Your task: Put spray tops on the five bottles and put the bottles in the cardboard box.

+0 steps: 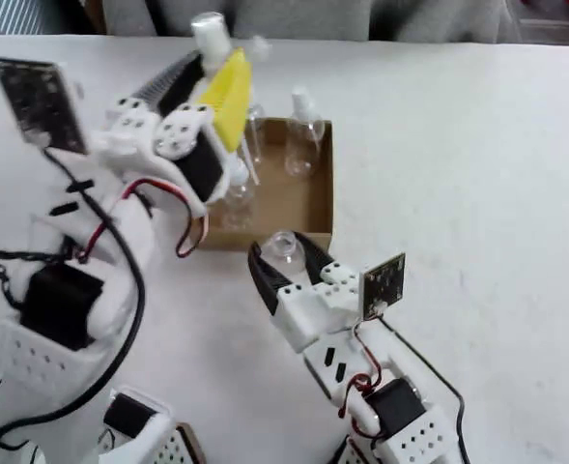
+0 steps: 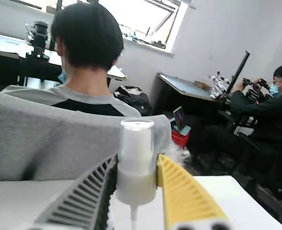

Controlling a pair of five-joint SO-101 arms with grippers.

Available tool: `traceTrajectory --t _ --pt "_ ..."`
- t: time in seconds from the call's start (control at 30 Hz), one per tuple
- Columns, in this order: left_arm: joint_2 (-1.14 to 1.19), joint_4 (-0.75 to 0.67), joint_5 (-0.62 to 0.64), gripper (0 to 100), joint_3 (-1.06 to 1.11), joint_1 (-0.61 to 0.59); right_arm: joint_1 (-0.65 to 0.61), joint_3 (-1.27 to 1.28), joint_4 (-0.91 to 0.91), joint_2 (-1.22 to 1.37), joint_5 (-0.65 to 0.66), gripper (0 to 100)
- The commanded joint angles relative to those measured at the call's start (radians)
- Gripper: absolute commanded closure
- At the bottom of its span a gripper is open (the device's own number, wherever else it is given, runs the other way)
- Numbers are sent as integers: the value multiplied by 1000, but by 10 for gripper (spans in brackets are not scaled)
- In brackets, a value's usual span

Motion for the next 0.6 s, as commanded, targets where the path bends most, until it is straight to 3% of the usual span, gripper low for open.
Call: traceTrajectory --t 0.0,0.57 --pt "28 -11 11 980 -38 64 -2 11 -1 -4 -3 981" --pt "36 104 120 980 -38 122 -2 11 -1 -4 -3 981"
